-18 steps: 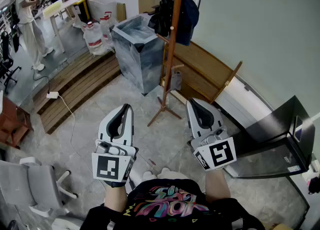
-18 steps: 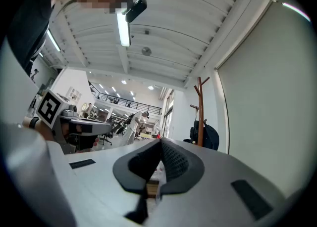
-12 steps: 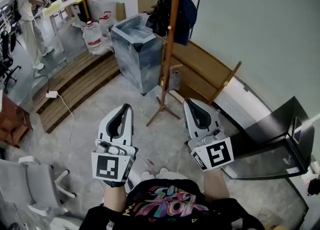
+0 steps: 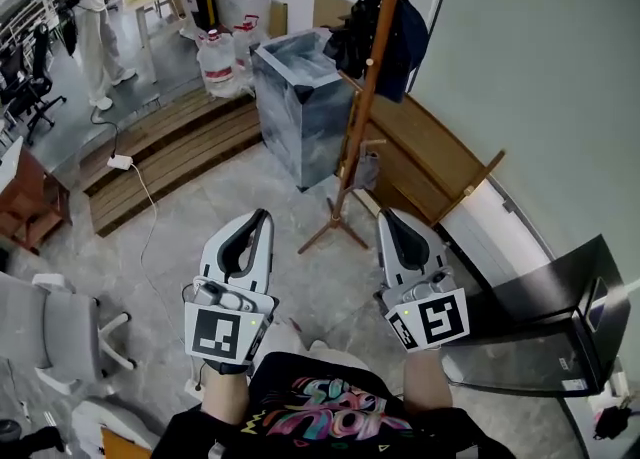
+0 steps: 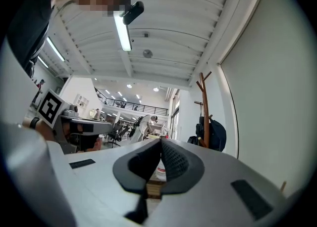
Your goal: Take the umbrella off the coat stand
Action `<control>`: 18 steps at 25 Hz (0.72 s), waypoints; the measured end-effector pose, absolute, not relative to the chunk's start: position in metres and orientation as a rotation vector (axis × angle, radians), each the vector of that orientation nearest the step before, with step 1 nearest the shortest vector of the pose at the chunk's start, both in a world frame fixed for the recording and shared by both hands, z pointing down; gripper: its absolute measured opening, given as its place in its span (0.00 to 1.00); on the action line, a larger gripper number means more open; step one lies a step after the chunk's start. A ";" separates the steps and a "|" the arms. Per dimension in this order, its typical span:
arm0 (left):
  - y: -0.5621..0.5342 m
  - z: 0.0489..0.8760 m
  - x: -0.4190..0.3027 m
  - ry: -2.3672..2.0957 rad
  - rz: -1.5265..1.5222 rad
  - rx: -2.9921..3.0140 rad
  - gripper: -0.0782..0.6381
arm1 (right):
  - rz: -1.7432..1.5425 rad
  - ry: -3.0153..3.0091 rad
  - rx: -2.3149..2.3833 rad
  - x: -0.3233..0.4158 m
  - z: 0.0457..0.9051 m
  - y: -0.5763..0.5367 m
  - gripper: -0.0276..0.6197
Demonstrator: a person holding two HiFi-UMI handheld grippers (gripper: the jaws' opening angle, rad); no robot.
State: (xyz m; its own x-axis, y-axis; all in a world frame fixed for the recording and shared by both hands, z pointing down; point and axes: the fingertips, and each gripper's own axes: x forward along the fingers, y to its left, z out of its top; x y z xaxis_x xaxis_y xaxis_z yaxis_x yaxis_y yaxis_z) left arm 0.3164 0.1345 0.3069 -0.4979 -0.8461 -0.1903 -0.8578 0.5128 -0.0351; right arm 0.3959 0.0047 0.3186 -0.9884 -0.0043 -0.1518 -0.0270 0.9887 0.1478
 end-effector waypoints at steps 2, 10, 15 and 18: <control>0.136 0.310 0.310 2.588 0.093 -1.441 0.15 | 0.211 2.982 0.009 0.388 0.321 0.005 0.05; 0.127 0.319 0.266 2.592 0.122 -1.446 0.15 | 0.217 2.979 0.039 0.339 0.326 0.001 0.05; 0.119 0.324 0.208 2.568 0.156 -1.507 0.15 | 0.189 3.006 0.009 0.282 0.332 0.000 0.05; 0.110 0.321 0.162 2.528 0.165 -1.559 0.15 | 0.209 3.010 -0.027 0.236 0.329 -0.003 0.05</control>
State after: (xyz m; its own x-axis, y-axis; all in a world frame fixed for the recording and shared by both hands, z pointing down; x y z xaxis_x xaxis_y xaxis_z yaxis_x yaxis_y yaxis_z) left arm 0.1620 0.1097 0.3207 -0.4406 -0.8755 -0.1985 -0.8938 0.4483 0.0067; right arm 0.2362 -0.0027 0.3294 -0.9922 -0.0090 -0.1244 -0.0261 0.9903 0.1366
